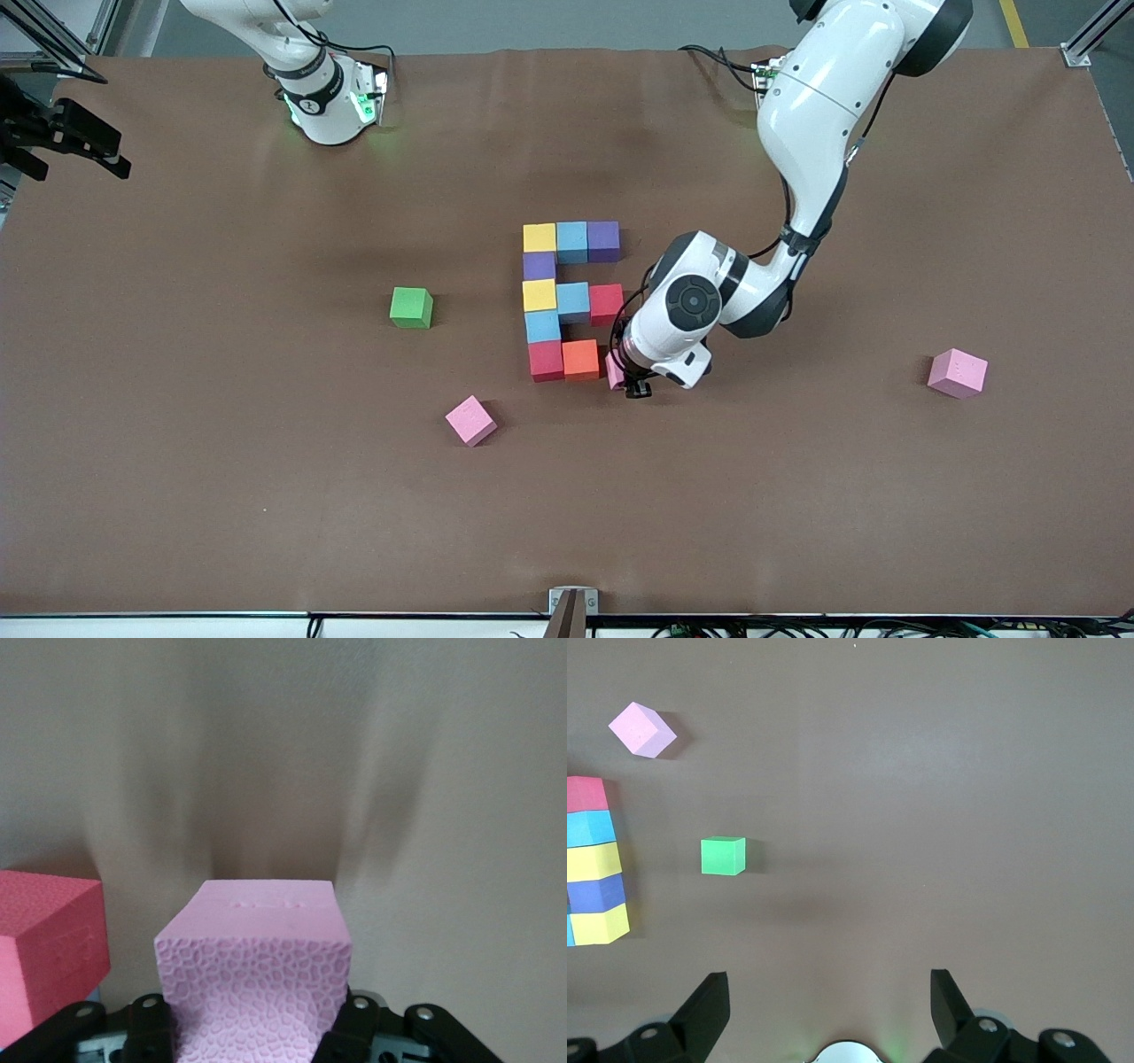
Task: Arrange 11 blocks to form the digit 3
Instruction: 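Carry the pink block to the orange block with the left gripper, then lower the pink block beside orange and open the left gripper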
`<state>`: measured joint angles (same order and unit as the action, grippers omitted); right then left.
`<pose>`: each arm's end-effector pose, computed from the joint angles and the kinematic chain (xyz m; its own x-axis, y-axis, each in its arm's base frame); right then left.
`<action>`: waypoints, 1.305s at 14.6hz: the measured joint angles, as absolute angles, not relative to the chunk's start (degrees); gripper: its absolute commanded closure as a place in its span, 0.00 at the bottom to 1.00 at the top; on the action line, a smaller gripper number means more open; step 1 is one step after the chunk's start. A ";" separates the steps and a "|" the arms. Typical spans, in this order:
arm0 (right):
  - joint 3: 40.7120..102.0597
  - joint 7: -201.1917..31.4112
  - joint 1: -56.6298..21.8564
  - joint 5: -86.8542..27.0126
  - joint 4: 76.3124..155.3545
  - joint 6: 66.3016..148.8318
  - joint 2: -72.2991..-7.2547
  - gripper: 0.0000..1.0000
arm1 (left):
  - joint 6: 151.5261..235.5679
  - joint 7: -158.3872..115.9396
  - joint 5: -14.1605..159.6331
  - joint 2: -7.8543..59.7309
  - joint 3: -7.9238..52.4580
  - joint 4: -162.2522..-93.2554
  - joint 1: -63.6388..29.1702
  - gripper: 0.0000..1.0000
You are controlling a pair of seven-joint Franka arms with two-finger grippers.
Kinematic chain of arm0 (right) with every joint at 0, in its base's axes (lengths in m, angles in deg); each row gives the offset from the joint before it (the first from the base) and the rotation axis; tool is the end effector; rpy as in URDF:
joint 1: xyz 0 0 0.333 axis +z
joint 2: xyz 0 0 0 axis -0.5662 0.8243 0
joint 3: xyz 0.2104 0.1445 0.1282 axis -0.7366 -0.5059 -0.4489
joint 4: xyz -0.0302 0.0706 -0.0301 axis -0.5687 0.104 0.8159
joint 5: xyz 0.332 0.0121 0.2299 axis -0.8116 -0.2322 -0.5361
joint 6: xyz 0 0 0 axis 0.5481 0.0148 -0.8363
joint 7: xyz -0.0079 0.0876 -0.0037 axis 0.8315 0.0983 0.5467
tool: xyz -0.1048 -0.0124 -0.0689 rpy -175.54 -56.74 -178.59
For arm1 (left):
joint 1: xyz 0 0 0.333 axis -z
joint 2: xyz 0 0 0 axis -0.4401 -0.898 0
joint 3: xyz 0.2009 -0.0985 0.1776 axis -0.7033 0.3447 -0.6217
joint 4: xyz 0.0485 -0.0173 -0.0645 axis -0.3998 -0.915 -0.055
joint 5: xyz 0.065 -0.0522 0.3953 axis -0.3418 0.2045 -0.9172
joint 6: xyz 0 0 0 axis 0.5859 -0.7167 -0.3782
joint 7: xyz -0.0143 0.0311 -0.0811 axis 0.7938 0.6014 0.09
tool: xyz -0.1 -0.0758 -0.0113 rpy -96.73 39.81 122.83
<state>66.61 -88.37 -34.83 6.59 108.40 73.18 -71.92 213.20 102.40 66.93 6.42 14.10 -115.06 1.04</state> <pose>0.5048 -0.0085 0.6309 0.9995 0.0107 -0.0307 0.0104 -0.9999 -0.0098 0.5729 -0.4184 0.1613 -0.1462 0.9730 -0.1784 0.9891 0.1405 -0.0443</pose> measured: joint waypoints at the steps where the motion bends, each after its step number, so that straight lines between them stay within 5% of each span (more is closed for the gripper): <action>1: 66.66 -88.37 -34.84 6.56 108.40 72.99 -72.15 0.00 | 212.79 102.41 65.94 6.37 14.10 -115.04 1.52 0.87; 19: 66.71 -88.36 -34.84 6.25 108.50 72.93 -72.32 0.00 | 211.67 102.66 64.08 4.46 14.00 -113.49 2.93 0.87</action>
